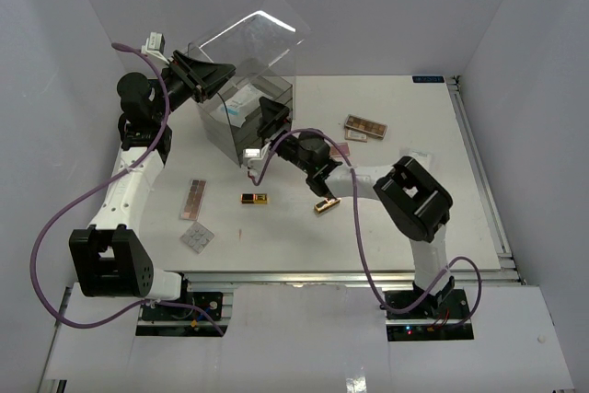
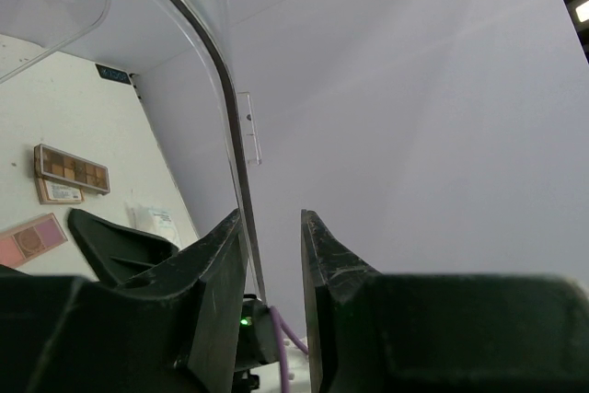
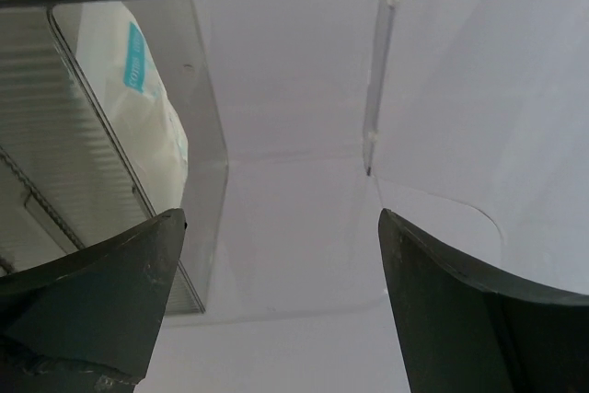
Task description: Organize the makeup
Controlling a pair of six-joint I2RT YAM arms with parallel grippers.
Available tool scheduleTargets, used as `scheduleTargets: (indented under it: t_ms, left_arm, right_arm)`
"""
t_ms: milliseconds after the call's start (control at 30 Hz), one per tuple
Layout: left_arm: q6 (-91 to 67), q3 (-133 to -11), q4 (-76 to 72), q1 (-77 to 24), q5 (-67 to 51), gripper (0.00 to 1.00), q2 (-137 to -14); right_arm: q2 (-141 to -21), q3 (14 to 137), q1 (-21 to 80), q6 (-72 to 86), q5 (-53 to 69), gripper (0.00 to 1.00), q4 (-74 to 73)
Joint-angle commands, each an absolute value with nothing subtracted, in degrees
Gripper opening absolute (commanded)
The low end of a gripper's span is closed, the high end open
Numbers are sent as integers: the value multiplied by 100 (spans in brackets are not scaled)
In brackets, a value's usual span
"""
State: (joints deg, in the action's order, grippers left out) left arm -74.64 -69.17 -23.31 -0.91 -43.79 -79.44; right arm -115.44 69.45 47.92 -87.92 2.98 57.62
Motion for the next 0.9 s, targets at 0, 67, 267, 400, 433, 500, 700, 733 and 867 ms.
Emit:
scheduleTargets:
  t_ms: [0, 67, 267, 400, 433, 500, 700, 733, 867]
  left_arm:
    - [-7565, -6971, -2705, -105, -4466, 39, -7866]
    - [-7564, -6935, -2723, -105, -4449, 39, -7851]
    - [-7558, -6831, -2732, -105, -4428, 39, -7821]
    - [-7589, -6781, -2780, -105, -4441, 39, -7814]
    - [-7592, -6778, -2789, -105, -4451, 39, -7813]
    - [-7603, -6785, -2805, -105, -4457, 39, -7831]
    - [-7638, -6783, -2865, -105, -4482, 39, -7821]
    - [-7638, -6767, -2865, -105, -4482, 39, -7814]
    - [-7677, -6703, -2930, -105, -4495, 39, -7792]
  right_arm:
    - [-10618, 6152, 4807, -8955, 335, 90, 6356]
    - [-10192, 5708, 4804, -8941, 118, 90, 6180]
    - [-8939, 5183, 4675, -7471, -1279, 90, 4259]
    - [-8126, 5927, 3971, -5372, -386, 90, 376]
    - [-7948, 6161, 3671, -4752, 106, 90, -247]
    - [-7686, 6423, 3263, -3959, 734, 90, -1374]
    - [-7098, 6296, 1762, -1589, 688, 95, -2745]
    - [-7047, 6225, 1462, -1336, 528, 95, -2949]
    - [-7225, 5943, 510, -142, 46, 95, -3159]
